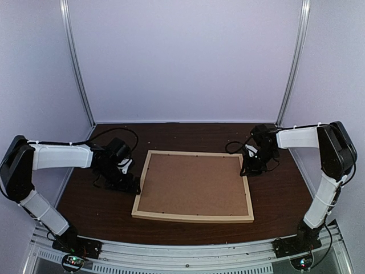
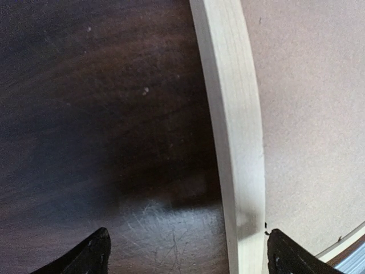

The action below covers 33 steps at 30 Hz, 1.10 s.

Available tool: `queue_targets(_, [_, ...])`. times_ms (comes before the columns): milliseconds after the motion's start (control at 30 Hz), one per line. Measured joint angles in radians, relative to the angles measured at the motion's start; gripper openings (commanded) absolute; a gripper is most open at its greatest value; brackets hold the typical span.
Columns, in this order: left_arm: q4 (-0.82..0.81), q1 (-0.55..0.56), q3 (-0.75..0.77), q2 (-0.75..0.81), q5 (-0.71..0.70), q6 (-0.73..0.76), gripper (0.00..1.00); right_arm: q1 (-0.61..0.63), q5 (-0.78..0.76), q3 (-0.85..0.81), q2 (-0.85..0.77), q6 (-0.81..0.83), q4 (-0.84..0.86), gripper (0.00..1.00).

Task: Put the photo into the frame
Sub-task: Press the fastener onto the backboard.

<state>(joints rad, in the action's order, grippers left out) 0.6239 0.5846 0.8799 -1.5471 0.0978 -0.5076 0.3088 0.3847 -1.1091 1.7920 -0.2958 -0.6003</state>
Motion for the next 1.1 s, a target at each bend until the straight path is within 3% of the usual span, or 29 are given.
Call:
queue_targets(200, [0.009,0.000,0.003,0.051,-0.030,0.000,0.96,0.000,0.000,0.000,0.000,0.000,0.000,0.27])
queue_targets(1100, [0.005,0.000,0.019,-0.035,-0.008,-0.004,0.95,0.000,0.000,0.000,0.000,0.000,0.008,0.26])
